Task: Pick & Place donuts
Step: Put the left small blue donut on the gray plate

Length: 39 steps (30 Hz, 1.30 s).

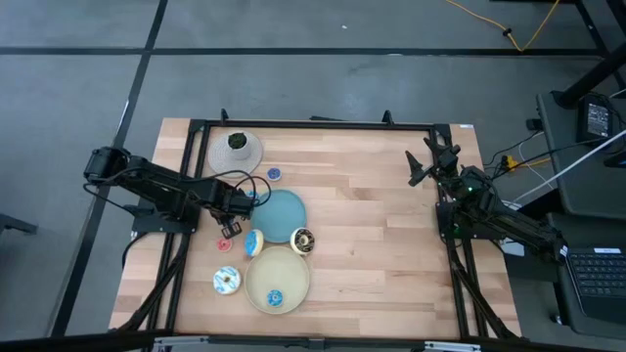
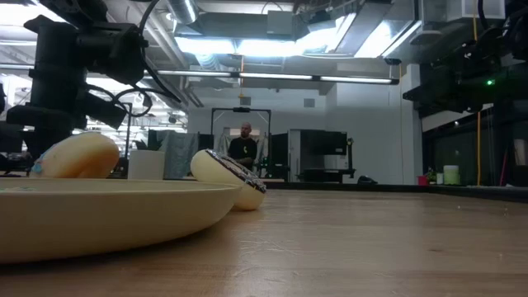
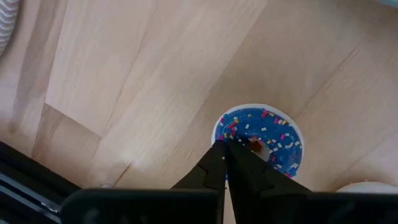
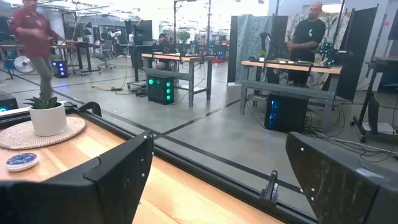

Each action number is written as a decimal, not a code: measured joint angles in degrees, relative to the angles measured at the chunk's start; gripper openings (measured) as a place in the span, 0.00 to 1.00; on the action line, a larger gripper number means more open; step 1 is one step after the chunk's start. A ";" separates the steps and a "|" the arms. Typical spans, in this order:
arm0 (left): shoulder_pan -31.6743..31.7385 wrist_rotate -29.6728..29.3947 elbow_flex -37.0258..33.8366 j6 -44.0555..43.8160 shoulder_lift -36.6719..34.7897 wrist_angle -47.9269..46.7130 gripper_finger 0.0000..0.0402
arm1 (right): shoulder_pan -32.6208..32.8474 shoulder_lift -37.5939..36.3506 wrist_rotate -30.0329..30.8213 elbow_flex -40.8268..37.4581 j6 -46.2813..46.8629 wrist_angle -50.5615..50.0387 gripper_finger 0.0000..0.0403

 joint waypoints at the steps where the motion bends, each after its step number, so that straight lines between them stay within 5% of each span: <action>1: 0.00 0.00 0.00 0.00 0.00 0.00 0.01 | 0.00 0.00 -0.01 0.01 0.00 0.00 0.91; 14: 0.09 1.64 0.69 -0.07 -3.25 -1.33 0.01 | 0.00 0.00 0.00 0.01 0.00 -0.01 0.91; 39: 1.20 1.33 18.74 4.94 -9.67 -22.03 0.01 | -0.01 0.00 0.00 0.00 0.00 0.00 0.91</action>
